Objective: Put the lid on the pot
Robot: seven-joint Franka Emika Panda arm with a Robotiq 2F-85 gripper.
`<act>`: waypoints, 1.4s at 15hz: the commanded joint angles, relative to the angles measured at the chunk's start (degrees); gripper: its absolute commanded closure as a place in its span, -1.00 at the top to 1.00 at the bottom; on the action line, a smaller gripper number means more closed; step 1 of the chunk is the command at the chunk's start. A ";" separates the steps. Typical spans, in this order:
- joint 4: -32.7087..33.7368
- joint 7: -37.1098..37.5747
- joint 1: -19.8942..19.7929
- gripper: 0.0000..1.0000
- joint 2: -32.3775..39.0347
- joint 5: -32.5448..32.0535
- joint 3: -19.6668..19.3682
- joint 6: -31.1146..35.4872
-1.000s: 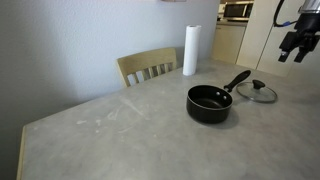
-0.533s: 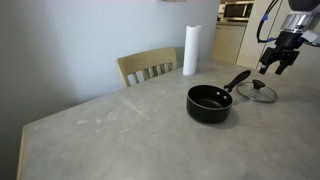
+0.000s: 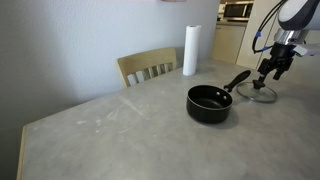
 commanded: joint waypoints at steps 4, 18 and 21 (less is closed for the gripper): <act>0.68 0.89 -2.16 1.00 0.67 -1.96 2.27 0.06; 5.52 6.09 -1.19 1.00 9.12 -7.21 3.35 8.99; 6.52 7.58 -0.78 0.47 9.87 -7.97 3.26 8.17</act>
